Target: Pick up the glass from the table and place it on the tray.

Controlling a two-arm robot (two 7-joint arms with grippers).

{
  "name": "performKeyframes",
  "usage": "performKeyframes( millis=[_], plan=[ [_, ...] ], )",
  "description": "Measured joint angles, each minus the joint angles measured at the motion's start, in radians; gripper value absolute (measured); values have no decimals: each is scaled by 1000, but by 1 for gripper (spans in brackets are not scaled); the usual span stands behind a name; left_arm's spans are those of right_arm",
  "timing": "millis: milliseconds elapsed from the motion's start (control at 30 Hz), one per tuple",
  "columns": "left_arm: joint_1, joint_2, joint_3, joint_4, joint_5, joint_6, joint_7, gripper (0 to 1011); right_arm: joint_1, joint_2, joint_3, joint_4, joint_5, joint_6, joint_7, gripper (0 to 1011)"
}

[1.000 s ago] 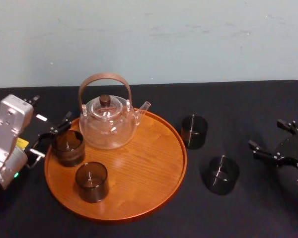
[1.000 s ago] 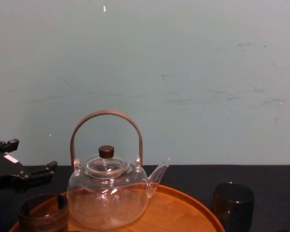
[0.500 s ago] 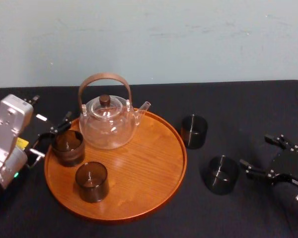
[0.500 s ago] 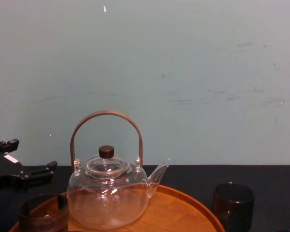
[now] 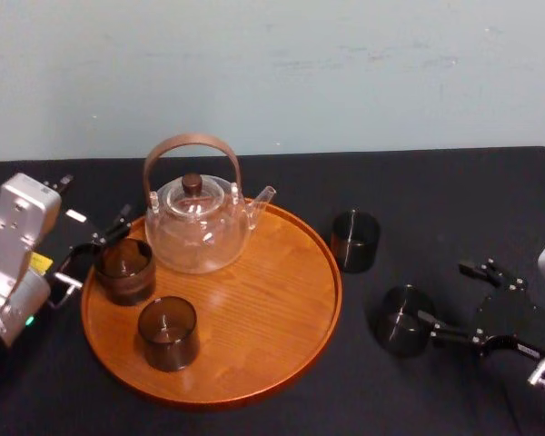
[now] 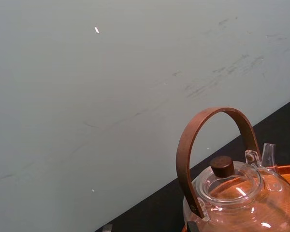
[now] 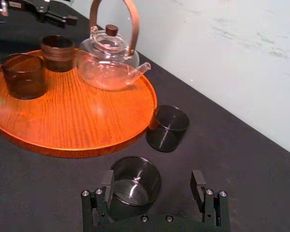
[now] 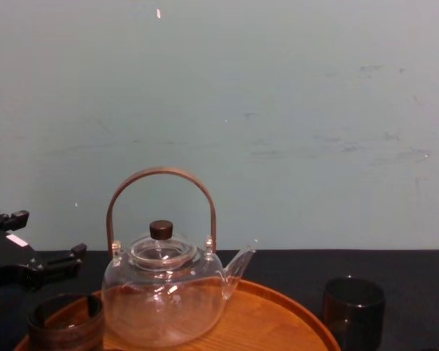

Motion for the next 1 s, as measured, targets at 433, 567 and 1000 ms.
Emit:
performKeyframes(
  millis=[433, 567, 1000],
  plan=[
    [0, 0, 0, 0, 0, 0, 0, 1001, 5, -37, -4, 11, -23, 15, 38, 1010],
    [0, 0, 0, 0, 0, 0, 0, 1001, 6, -46, -3, 15, -25, 21, 44, 1010],
    [0, 0, 0, 0, 0, 0, 0, 1001, 22, -87, 7, 33, 1, 110, 74, 1010]
  ],
)
